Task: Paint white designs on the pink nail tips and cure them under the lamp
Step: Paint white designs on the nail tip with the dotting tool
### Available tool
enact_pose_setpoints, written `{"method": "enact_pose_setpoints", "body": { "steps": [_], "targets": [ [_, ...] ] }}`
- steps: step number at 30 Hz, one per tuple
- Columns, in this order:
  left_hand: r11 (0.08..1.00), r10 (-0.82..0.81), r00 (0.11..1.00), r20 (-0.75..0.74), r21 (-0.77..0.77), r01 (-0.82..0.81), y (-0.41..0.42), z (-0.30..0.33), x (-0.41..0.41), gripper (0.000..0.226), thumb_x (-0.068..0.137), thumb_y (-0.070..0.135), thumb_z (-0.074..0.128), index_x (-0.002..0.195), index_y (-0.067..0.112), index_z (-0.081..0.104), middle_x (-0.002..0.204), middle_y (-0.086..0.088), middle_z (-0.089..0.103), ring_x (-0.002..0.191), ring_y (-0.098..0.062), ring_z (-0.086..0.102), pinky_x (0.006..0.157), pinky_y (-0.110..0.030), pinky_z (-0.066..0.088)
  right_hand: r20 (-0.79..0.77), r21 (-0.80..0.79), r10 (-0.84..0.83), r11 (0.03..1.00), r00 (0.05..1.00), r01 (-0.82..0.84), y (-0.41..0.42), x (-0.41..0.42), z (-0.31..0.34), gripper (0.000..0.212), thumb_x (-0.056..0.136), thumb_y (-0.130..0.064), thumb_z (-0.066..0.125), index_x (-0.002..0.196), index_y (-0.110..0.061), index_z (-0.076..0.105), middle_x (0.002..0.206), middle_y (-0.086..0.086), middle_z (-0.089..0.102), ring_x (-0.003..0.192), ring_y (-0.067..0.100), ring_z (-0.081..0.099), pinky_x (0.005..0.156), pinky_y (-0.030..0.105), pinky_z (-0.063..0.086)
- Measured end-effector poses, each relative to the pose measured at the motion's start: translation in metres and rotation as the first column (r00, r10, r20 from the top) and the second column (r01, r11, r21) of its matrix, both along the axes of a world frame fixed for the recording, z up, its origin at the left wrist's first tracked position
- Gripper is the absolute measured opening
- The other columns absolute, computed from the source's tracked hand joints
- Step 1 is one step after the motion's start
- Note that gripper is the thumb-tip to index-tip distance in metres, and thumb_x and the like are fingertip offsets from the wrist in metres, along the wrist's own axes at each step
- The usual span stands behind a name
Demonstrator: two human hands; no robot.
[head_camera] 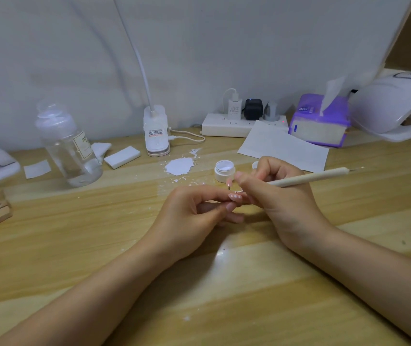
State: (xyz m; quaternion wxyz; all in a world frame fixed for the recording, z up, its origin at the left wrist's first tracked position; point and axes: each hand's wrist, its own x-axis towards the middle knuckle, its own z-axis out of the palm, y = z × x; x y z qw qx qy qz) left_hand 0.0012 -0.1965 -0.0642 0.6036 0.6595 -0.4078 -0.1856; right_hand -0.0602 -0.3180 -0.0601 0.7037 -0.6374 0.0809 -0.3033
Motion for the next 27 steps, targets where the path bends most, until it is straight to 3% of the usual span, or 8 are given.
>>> {"method": "enact_pose_setpoints", "body": {
  "steps": [4,6,27],
  "targets": [
    [0.999,-0.033,0.999,0.006,0.006,0.033,0.0004,-0.0005,-0.0002,0.033,0.085,-0.006,0.055,0.076,0.024,0.067,0.075,0.015,0.071,0.07,-0.005,0.07,0.06,-0.011,0.05,0.03,0.015,-0.015,1.0,0.999,0.014,-0.0023,0.0007,-0.0024,0.046,0.077,-0.001,0.067,0.045,-0.018,0.039,0.037,0.0,0.045,0.036,0.008,0.047,0.048,0.02,0.043],
    [0.999,-0.036,0.999,0.009,0.01,0.036,0.0002,-0.0014,0.0001,0.031,0.085,-0.006,0.055,0.076,0.022,0.066,0.075,0.015,0.071,0.07,-0.005,0.07,0.06,-0.011,0.049,0.032,-0.003,-0.015,1.0,0.999,0.015,-0.0028,0.001,-0.003,0.044,0.077,0.006,0.063,0.047,-0.014,0.037,0.033,-0.004,0.043,0.033,0.005,0.044,0.041,0.013,0.038],
    [0.999,-0.048,0.998,0.034,0.011,0.047,-0.0016,-0.0043,0.0033,0.031,0.084,-0.005,0.056,0.076,0.022,0.067,0.074,0.014,0.071,0.07,-0.005,0.069,0.061,-0.011,0.05,0.009,-0.009,-0.004,1.0,1.0,0.004,-0.0029,0.0033,-0.0046,0.039,0.073,0.006,0.06,0.047,-0.013,0.038,0.033,-0.003,0.045,0.033,0.005,0.043,0.04,0.013,0.037]
  ]
}}
